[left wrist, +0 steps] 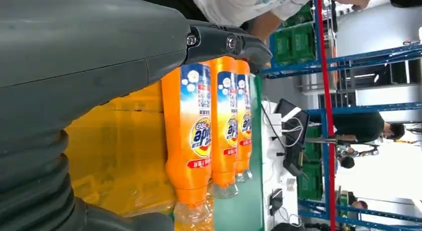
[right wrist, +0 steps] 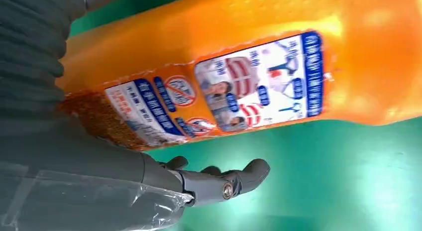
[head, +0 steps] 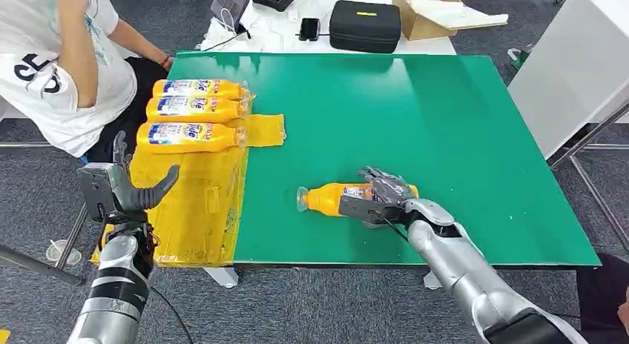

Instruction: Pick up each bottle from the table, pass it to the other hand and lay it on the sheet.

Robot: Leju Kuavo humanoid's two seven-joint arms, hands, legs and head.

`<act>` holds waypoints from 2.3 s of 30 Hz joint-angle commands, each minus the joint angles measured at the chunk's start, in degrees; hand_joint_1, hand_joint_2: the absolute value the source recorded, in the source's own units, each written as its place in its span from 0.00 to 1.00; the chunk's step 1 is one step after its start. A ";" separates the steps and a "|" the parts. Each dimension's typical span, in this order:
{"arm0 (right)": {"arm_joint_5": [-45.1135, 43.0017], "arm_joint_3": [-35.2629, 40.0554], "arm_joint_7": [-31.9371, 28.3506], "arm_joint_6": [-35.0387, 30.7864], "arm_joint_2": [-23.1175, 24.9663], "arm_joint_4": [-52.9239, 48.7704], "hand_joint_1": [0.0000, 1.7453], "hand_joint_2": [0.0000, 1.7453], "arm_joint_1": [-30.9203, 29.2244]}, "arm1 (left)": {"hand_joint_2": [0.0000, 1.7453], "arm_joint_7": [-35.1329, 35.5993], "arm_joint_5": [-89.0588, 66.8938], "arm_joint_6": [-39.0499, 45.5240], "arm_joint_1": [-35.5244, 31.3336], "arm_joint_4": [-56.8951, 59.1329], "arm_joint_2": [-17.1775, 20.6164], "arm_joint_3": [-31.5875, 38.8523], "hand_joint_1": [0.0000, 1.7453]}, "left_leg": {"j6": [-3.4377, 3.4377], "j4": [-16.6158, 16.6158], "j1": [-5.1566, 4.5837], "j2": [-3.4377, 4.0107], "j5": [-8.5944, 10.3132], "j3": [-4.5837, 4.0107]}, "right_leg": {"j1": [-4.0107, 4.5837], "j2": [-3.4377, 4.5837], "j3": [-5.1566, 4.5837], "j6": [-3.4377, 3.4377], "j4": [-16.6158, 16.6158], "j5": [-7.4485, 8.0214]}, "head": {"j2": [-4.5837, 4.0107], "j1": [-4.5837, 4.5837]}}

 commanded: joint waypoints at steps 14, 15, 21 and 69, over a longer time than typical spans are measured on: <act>-2.95 4.55 -1.74 4.33 -1.55 4.66 1.00 1.00 1.30 | 1.00 0.24 -0.10 -1.09 -3.26 7.39 -0.63 -0.94 0.00 | 0.04 -0.08 0.09 -0.15 -0.02 0.43 | 0.12 -0.25 0.53 -0.11 -0.16 -0.06 | 0.00 0.04; -3.86 4.08 -2.61 3.75 -1.59 4.05 1.00 1.00 1.71 | 1.00 0.24 -0.03 -1.08 -3.24 7.44 -0.72 -0.96 0.00 | 0.03 -0.07 0.05 -0.12 -0.02 0.41 | 0.08 -0.21 0.47 -0.09 -0.13 -0.05 | 0.00 0.00; -5.28 3.05 -3.70 2.74 -1.71 2.48 1.00 1.00 2.47 | 1.00 0.24 0.09 -1.32 -3.18 7.24 -0.76 -0.99 0.00 | 0.03 -0.09 0.08 -0.06 -0.04 0.48 | 0.12 -0.18 0.52 -0.12 -0.16 -0.06 | 0.00 0.00; -15.69 -8.30 -36.11 -36.47 27.79 7.99 1.00 1.00 10.52 | 1.00 14.38 29.96 -37.44 -3.57 7.69 -5.20 -27.08 0.00 | 0.04 -0.03 0.01 0.14 -0.09 -0.01 | 0.04 0.05 -0.03 -0.08 -0.04 -0.05 | 0.00 0.02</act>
